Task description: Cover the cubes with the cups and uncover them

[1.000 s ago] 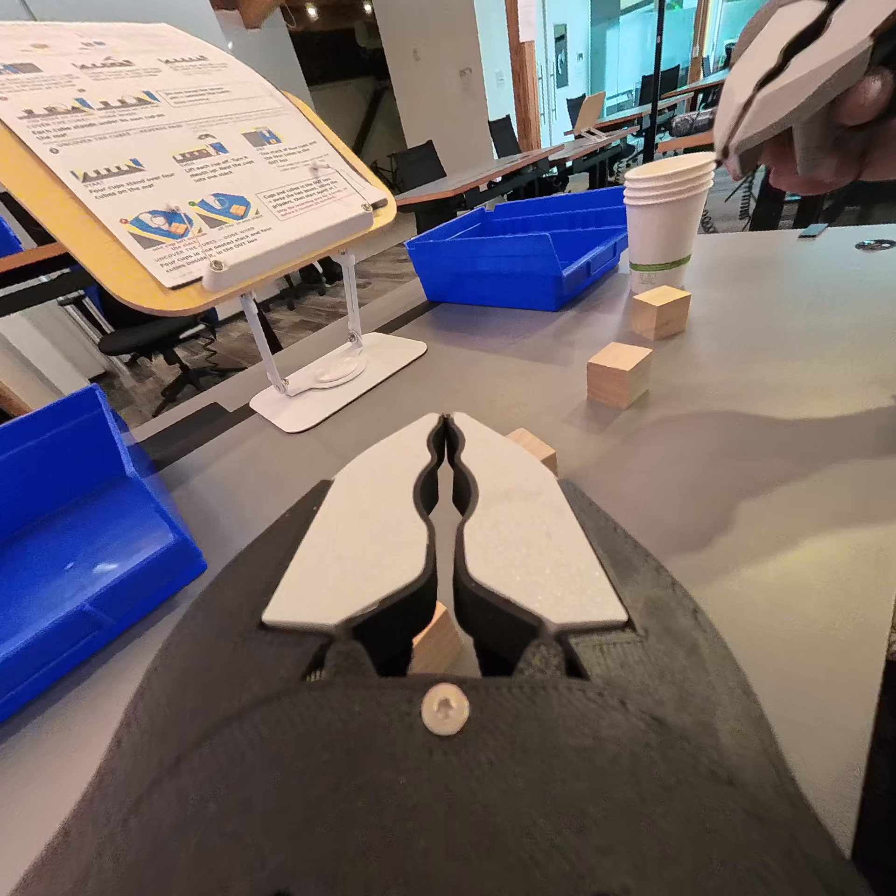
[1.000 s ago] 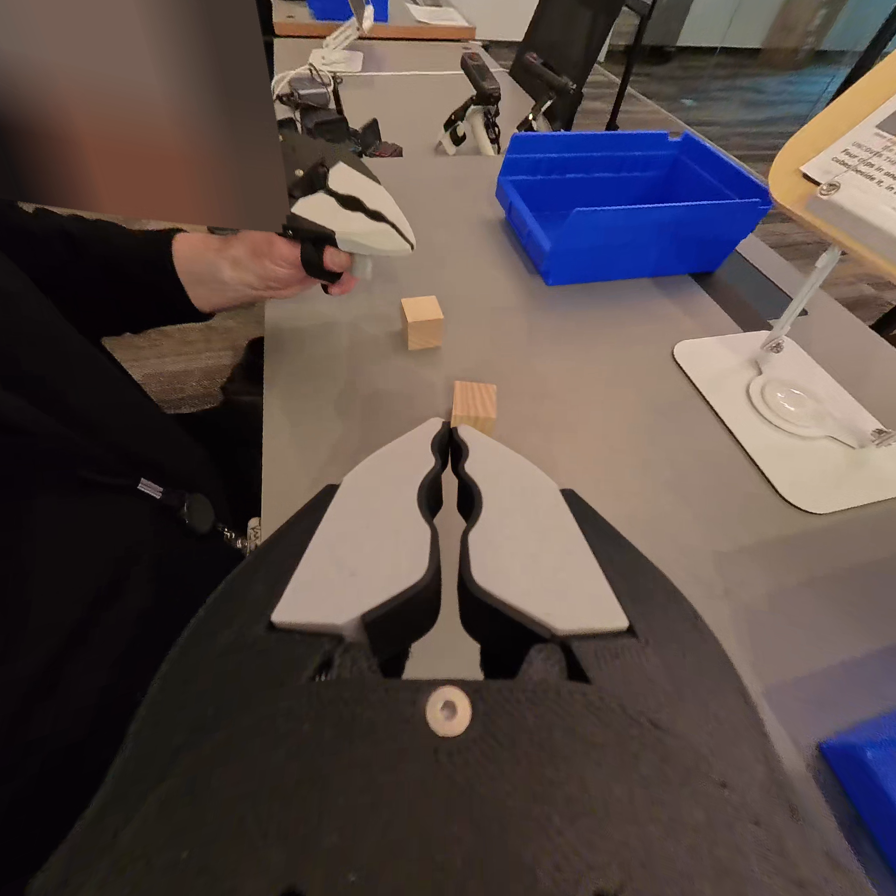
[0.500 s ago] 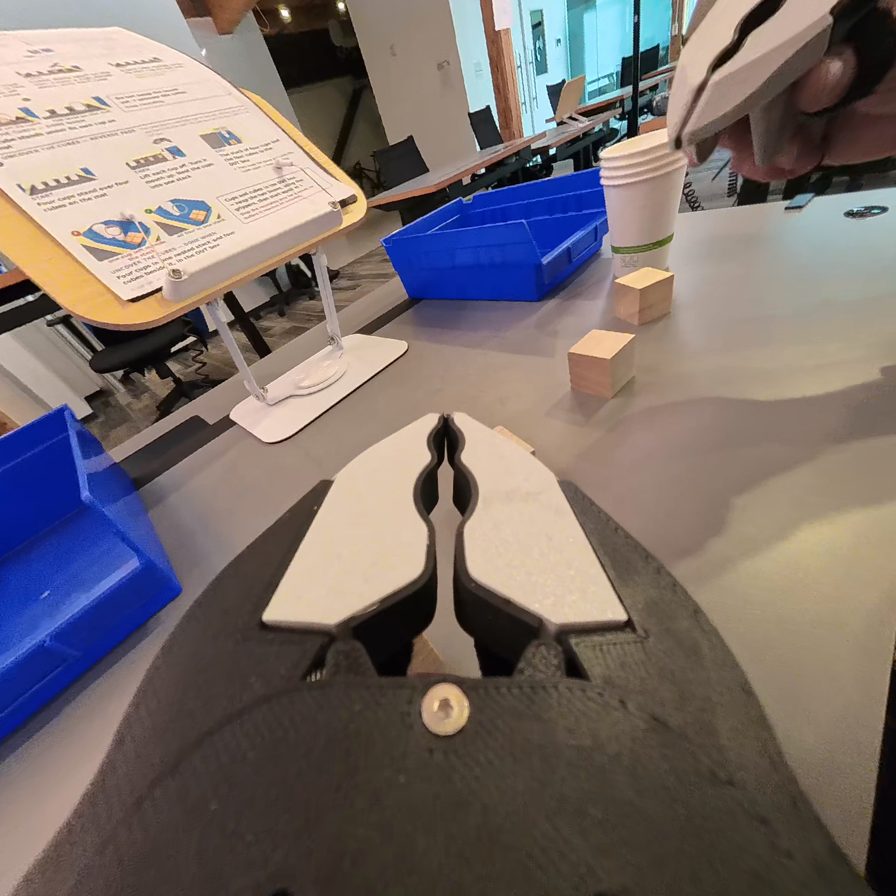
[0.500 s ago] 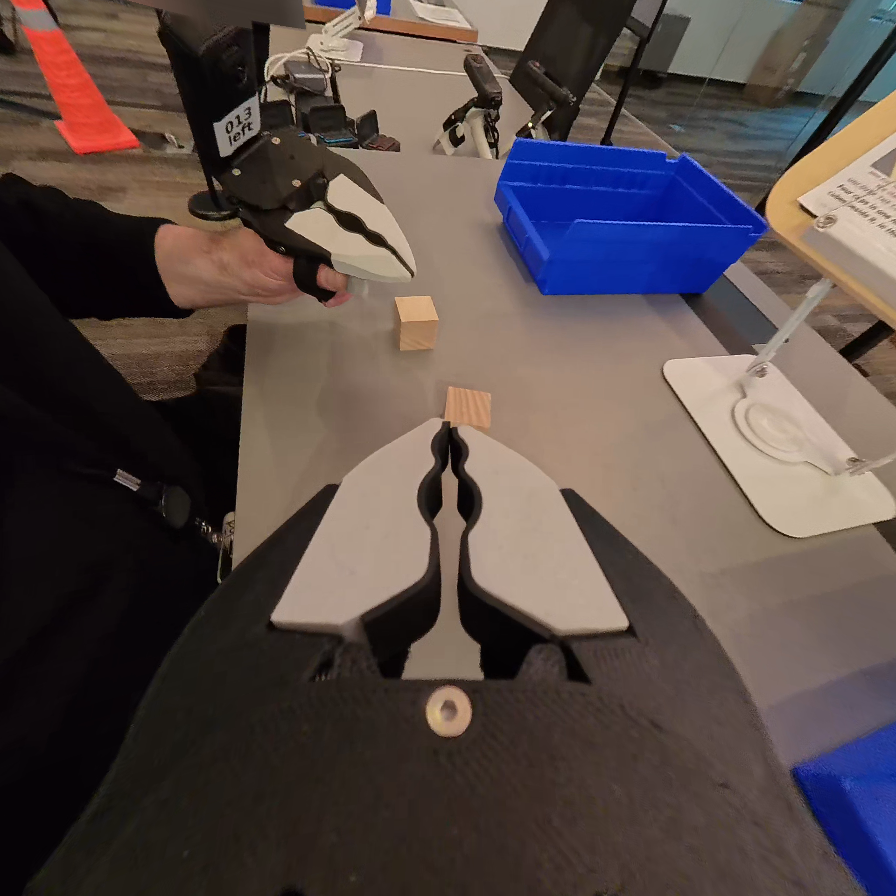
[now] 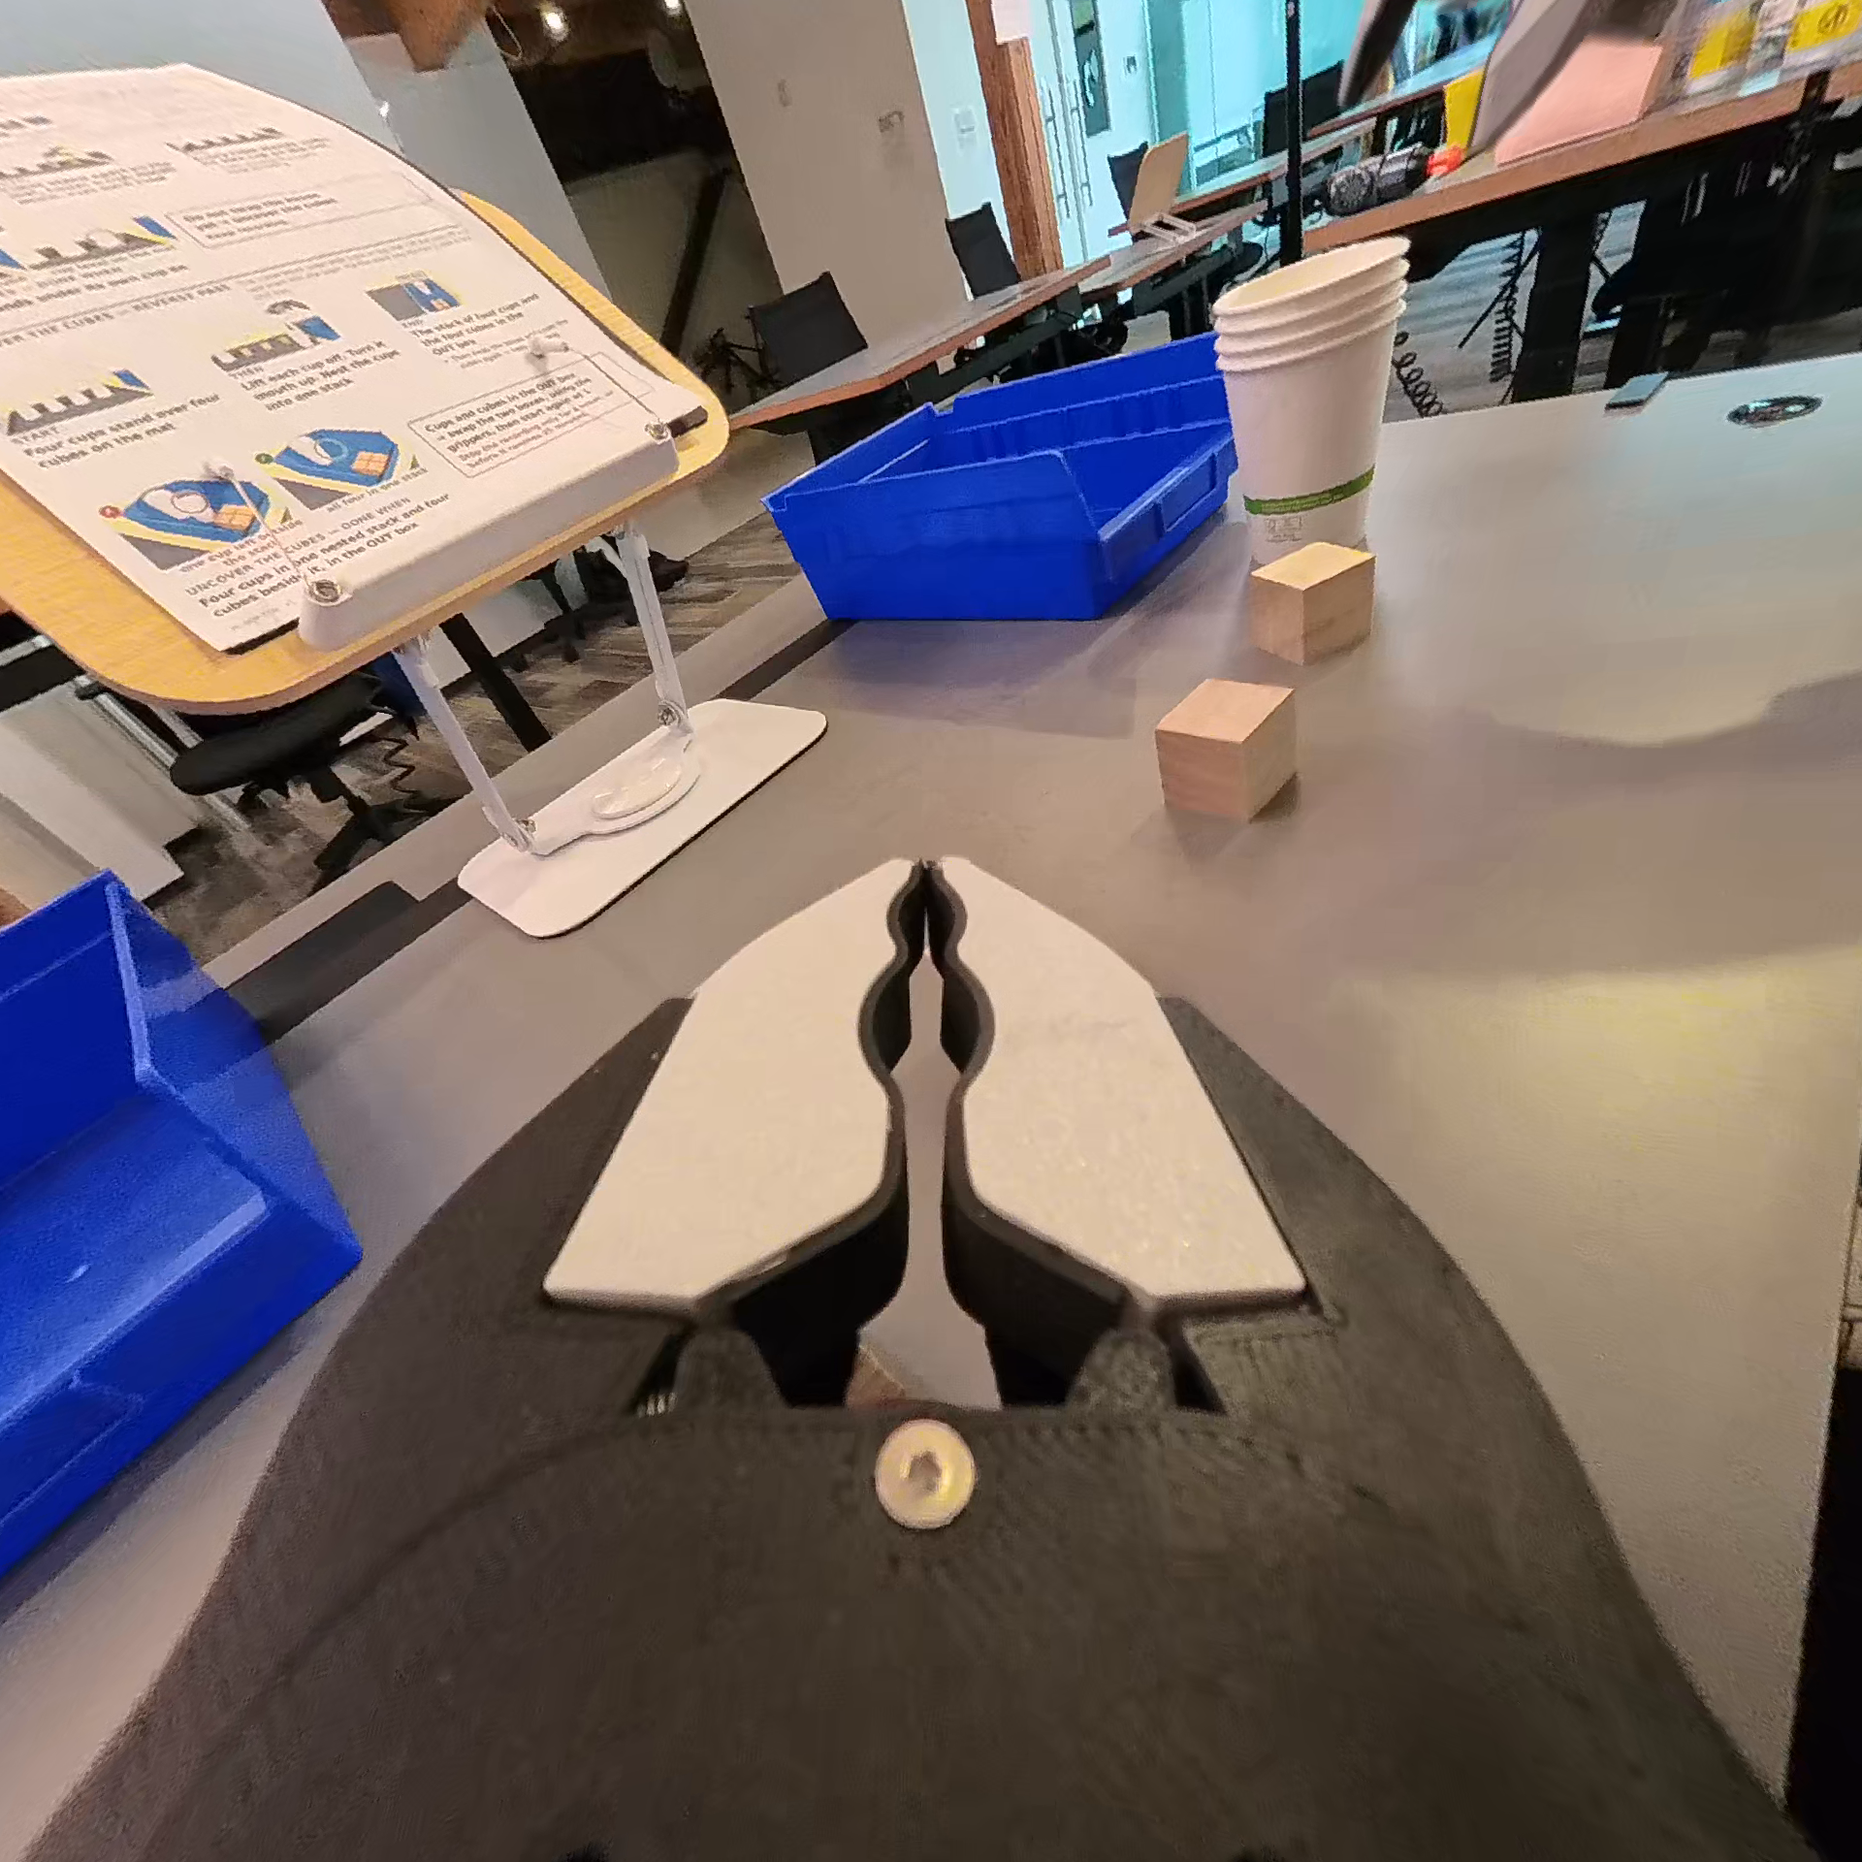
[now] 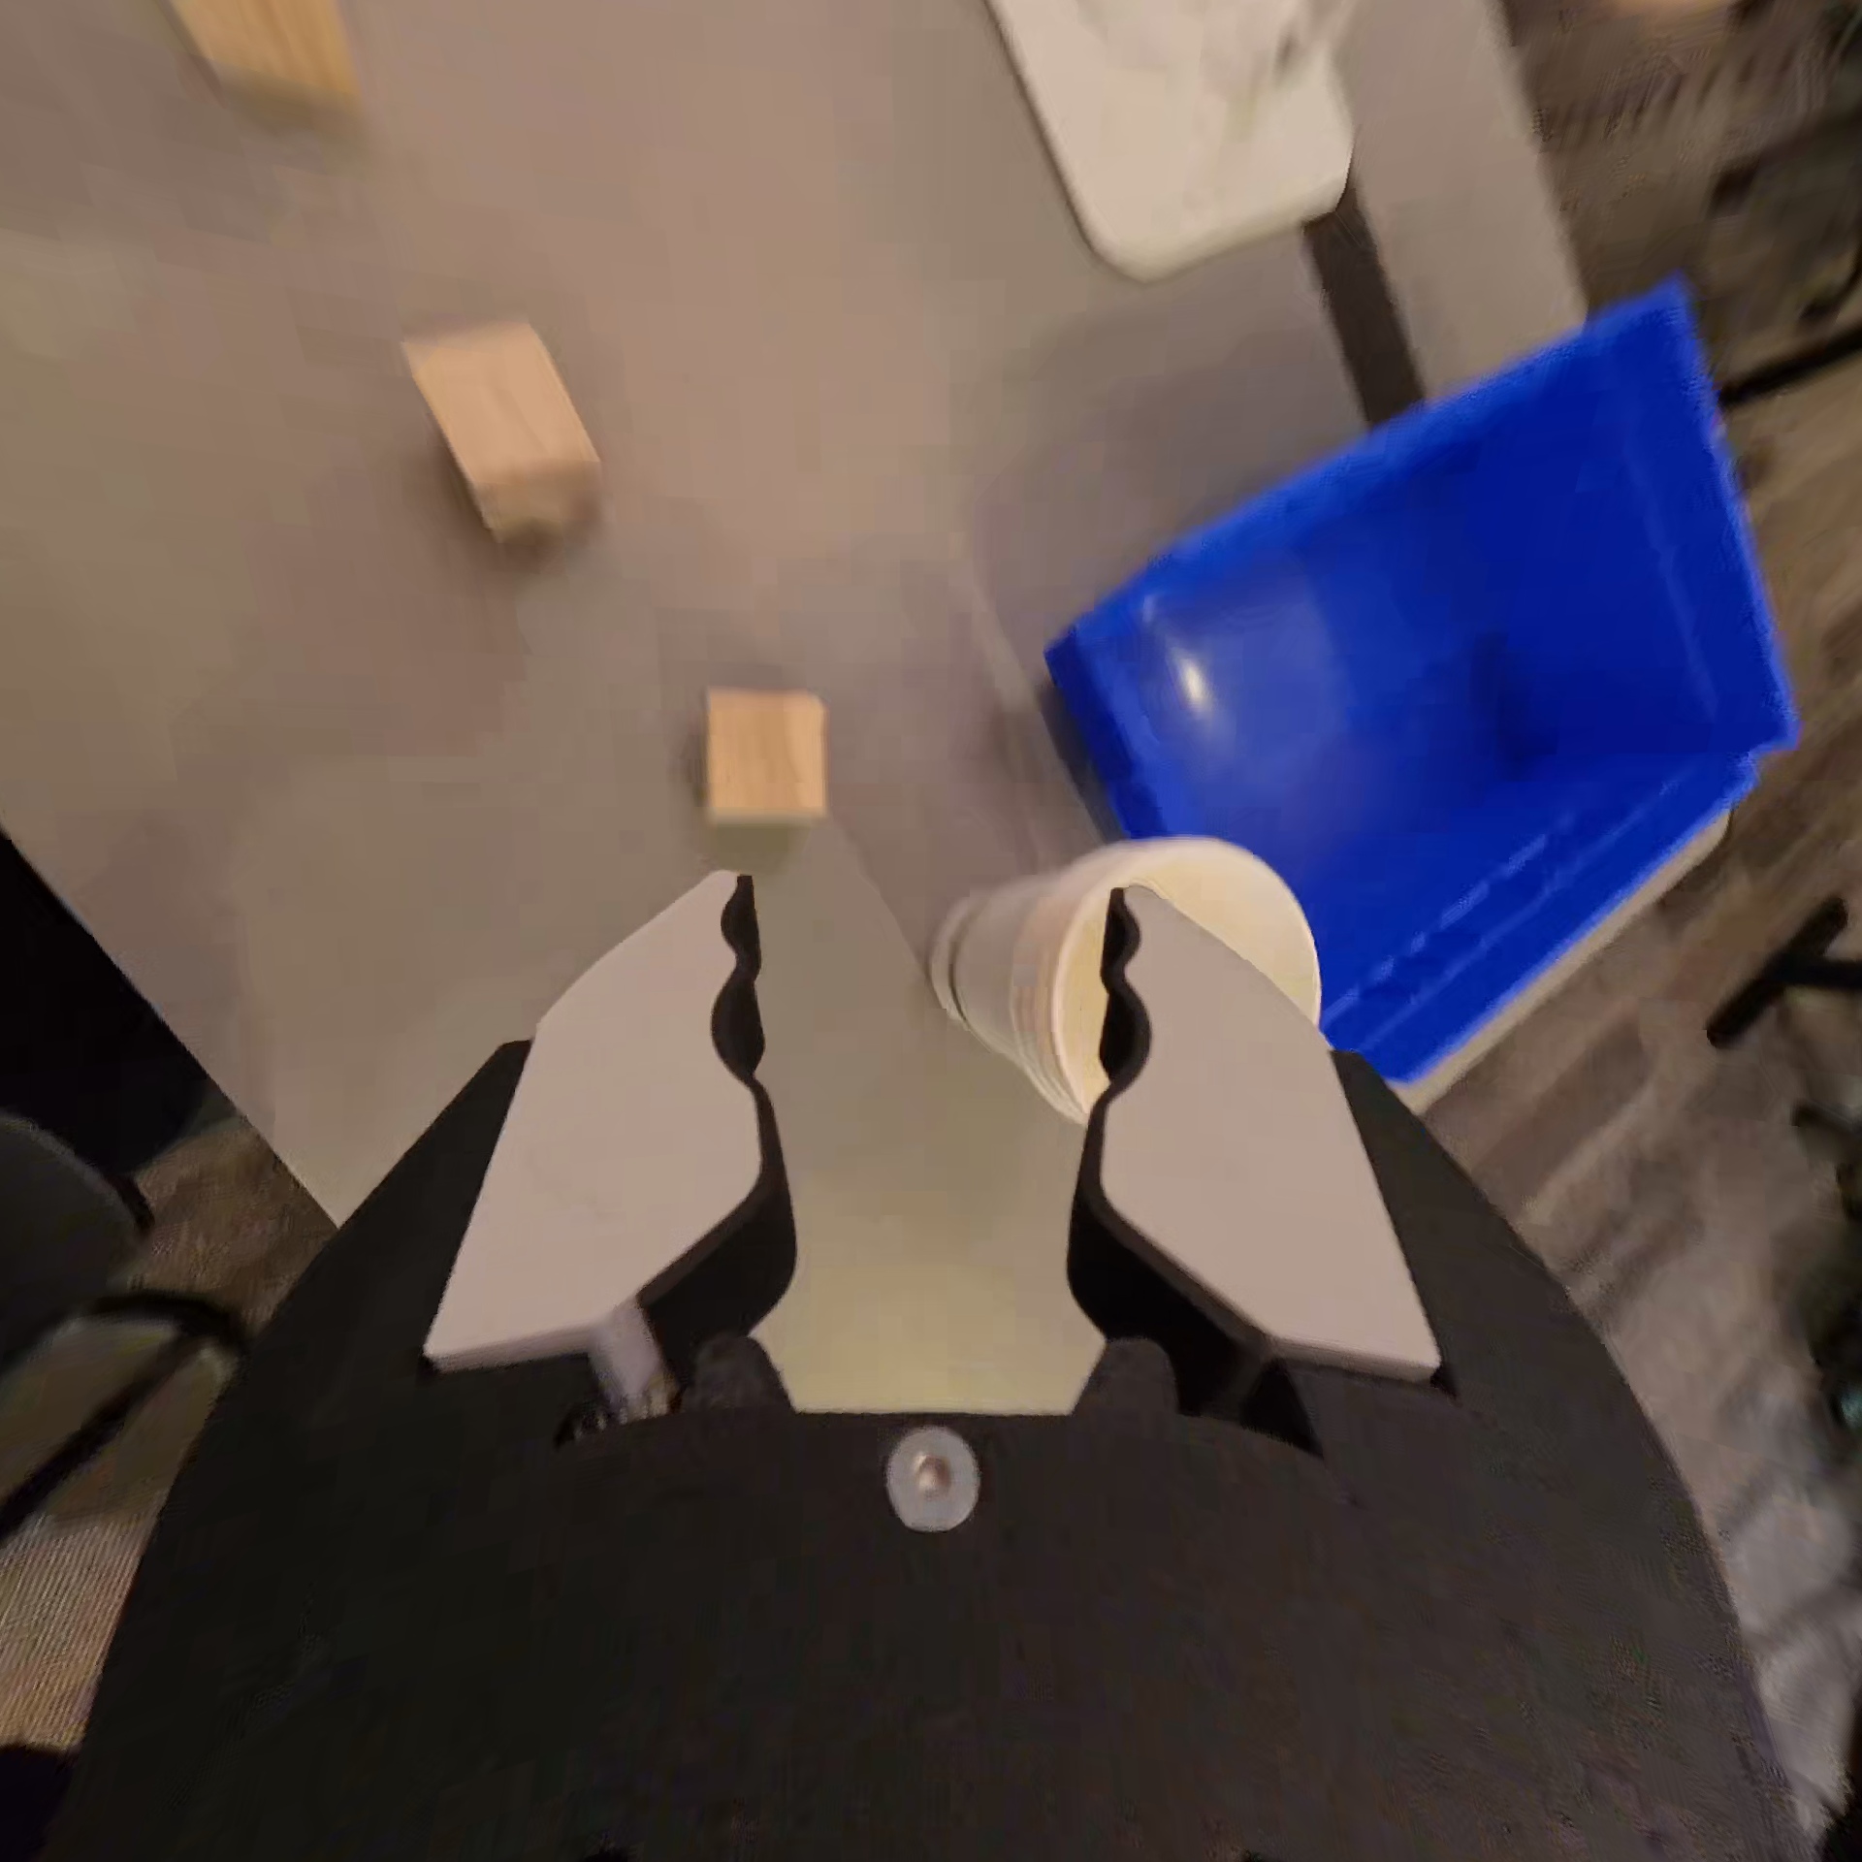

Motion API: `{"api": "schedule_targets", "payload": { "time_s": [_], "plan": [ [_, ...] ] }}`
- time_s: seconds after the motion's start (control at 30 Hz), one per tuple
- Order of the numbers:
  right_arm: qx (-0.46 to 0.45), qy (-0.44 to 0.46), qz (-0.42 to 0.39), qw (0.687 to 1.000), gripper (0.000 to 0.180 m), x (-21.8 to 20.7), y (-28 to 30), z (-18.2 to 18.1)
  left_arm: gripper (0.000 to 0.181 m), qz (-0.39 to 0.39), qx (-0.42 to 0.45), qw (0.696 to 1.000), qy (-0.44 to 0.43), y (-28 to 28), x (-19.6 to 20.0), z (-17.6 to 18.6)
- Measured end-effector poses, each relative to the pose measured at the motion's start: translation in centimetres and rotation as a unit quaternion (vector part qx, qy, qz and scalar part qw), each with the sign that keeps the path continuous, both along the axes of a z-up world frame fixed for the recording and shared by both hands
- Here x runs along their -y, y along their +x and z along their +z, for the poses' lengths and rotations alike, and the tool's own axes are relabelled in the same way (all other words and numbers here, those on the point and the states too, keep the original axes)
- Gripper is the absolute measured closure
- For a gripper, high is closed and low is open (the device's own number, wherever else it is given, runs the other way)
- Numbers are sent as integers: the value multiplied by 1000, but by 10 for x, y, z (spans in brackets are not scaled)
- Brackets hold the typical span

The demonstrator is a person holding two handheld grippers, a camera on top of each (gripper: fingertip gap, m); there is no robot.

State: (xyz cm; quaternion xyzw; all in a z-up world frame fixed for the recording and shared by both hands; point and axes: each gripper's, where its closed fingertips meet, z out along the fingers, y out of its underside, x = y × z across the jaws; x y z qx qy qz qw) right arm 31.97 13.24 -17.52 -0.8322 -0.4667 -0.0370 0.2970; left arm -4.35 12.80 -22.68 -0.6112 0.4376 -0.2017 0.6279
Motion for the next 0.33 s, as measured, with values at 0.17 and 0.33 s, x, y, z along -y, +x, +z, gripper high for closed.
{"api": "schedule_targets", "payload": {
  "time_s": [0.17,0.33],
  "plan": [
    [73,-82,-38,993,112,-19,42,-41,181,-3,15,1000,-7,-1,0,4],
    [97,-158,-31,982,131,-26,59,-82,181,1,22,1000,-10,-4,-1,6]
  ]
}}
